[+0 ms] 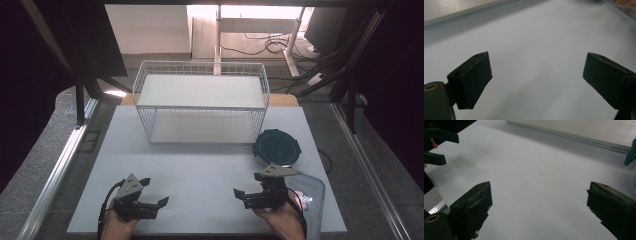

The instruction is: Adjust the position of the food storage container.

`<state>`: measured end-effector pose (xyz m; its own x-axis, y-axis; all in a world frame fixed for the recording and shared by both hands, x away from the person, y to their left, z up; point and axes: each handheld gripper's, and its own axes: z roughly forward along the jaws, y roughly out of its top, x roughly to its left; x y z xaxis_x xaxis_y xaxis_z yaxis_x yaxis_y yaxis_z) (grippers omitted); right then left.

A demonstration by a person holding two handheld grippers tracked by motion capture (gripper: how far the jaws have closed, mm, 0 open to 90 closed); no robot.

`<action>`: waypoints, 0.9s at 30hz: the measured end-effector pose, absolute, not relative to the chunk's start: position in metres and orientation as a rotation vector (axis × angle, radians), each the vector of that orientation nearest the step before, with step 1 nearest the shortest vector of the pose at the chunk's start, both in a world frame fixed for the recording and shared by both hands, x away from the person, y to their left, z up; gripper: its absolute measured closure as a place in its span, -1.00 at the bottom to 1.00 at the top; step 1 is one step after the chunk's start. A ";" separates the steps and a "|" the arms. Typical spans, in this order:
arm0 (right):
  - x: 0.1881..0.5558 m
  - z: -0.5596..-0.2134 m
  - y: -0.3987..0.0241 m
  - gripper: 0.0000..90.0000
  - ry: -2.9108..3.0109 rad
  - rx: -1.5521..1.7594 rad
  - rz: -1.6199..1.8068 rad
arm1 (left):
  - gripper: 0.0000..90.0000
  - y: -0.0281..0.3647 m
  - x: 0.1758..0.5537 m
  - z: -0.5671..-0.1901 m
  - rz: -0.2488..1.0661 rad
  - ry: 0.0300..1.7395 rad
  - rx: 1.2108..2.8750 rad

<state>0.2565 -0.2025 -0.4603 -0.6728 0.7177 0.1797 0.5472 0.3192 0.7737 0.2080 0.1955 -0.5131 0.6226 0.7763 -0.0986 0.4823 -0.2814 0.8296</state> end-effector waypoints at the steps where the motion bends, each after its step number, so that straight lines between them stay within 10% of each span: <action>1: 0.256 -0.460 -0.202 -0.80 2.378 1.154 1.268 | -0.83 0.196 0.208 -0.513 0.413 0.992 1.944; 27: 0.255 -0.459 -0.213 -0.26 2.385 1.078 1.162 | -0.83 0.192 0.209 -0.517 0.411 0.978 1.968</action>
